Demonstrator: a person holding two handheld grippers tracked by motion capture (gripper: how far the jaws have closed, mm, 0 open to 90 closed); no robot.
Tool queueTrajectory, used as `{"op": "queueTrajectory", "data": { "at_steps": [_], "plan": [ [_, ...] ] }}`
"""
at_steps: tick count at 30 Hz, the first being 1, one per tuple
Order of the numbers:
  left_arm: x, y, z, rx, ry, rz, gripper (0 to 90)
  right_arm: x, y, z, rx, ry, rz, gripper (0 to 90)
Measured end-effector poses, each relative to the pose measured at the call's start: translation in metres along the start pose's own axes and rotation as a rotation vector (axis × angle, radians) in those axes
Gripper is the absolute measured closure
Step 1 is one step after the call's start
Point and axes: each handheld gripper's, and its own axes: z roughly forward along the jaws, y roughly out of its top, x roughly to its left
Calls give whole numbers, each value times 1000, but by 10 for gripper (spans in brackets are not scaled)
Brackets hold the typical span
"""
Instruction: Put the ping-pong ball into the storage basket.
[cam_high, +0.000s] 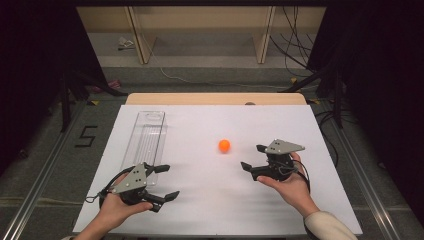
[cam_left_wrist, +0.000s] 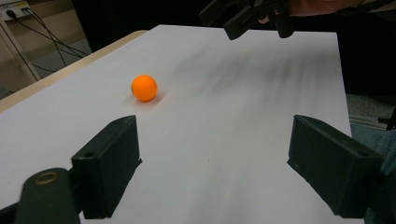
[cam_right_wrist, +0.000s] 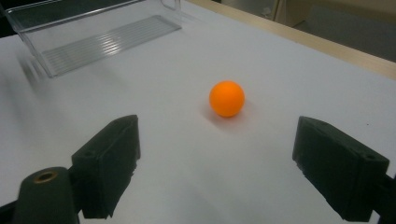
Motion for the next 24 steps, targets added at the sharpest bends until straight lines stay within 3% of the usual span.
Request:
{"op": "queueTrajectory", "data": {
  "at_steps": [12, 24],
  "plan": [
    [0, 0, 0, 1, -3, 1, 161, -1, 8, 22, 16, 5, -6, 160],
    [-1, 0, 0, 1, -5, 2, 161, -8, 16, 58, 49, -1, -1, 160]
  ]
}}
